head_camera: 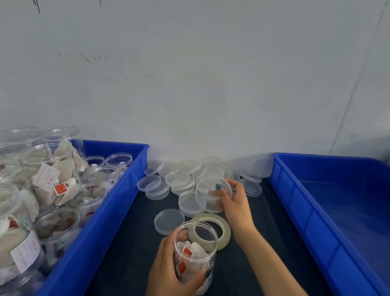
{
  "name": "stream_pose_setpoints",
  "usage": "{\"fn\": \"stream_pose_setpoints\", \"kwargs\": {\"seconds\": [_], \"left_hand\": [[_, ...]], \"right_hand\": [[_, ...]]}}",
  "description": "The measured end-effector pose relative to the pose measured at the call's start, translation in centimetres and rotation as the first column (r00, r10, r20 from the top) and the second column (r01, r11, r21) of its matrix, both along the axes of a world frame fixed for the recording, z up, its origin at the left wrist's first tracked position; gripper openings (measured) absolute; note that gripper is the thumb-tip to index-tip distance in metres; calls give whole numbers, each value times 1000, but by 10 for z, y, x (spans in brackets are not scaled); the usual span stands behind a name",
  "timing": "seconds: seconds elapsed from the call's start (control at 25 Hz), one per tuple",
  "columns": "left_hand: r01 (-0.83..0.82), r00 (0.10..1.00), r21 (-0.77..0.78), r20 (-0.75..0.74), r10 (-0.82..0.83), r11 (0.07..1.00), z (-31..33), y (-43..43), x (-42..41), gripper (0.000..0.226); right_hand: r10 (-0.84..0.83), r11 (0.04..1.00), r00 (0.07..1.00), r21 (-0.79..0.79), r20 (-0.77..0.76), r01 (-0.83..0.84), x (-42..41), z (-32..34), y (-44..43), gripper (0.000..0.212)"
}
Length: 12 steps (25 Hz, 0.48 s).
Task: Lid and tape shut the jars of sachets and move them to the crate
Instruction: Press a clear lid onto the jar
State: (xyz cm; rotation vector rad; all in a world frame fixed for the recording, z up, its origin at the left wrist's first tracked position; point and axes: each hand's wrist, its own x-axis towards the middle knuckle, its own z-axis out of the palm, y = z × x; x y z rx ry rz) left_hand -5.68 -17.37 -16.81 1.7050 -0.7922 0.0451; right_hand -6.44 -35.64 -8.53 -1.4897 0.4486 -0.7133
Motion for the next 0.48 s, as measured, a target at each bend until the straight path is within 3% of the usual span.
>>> {"fn": "stream_pose_setpoints", "kwargs": {"seconds": [0.08,0.2,0.32,0.4,0.48], "left_hand": [[-13,1000,-20,-2,13,1000,-1,0,-1,83],[-28,1000,-12,-2,28,1000,-4,0,0,82],[-23,1000,20,15,23,1000,-9,-2,5,82],[-36,999,35,32,35,999,-11,-4,6,83],[-30,999,43,12,30,999,-12,-4,6,82]], "right_hand": [[161,987,986,0,40,-161,-22,20,5,17],[374,906,910,-136,-182,-400,-44,31,27,23],[157,802,888,-469,-431,-370,-43,15,48,28],[-41,715,902,-643,-430,-274,-42,11,53,33],[-51,680,924,-691,-380,-246,-45,8,52,39]]}}
